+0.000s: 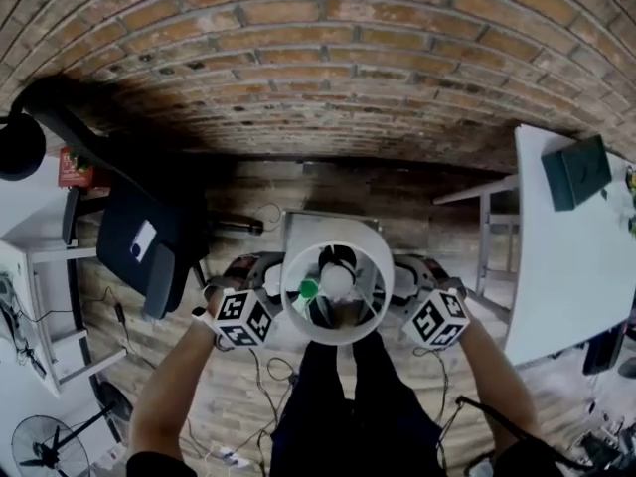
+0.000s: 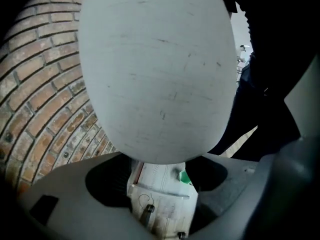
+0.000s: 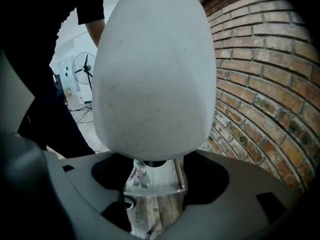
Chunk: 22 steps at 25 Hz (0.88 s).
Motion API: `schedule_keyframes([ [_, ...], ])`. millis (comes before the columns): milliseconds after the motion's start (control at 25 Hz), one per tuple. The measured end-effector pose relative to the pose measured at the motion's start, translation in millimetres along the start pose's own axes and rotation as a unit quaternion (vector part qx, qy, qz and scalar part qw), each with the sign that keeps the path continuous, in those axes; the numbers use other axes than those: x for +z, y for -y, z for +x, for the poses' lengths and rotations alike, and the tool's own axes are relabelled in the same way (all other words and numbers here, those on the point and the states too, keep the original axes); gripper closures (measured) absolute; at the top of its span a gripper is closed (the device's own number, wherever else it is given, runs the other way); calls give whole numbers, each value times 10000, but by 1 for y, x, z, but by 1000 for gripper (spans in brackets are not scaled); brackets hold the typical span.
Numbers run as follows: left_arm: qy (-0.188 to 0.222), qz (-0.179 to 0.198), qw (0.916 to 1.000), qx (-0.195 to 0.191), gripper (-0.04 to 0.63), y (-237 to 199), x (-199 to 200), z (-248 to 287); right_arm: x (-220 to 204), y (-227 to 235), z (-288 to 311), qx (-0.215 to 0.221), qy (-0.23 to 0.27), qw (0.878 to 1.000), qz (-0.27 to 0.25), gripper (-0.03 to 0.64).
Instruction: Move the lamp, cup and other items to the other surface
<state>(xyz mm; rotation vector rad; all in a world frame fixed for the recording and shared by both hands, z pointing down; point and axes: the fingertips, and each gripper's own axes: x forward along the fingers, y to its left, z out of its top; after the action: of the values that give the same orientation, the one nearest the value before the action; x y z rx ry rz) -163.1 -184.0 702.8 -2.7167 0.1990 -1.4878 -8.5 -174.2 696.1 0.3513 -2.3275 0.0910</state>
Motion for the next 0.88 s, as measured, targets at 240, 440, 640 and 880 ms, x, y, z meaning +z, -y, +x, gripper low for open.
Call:
schedule_keyframes([
  [240,254,-169,9995,54,262,13,50,-80,61,-13,-69,130,130,9998,-80,301],
  [440,455,-204,9986,191,262,12,94,-136,106,-11,-121,110,442,9987,-246,301],
  [640,599,-11,9974,393,262,1,133,-175,130,-3,-162,-122,501,9983,-265,302],
  [880,801,216,9960,320,262,-2,176,-198,141,-2,-204,-320,587,9977,-53,302],
])
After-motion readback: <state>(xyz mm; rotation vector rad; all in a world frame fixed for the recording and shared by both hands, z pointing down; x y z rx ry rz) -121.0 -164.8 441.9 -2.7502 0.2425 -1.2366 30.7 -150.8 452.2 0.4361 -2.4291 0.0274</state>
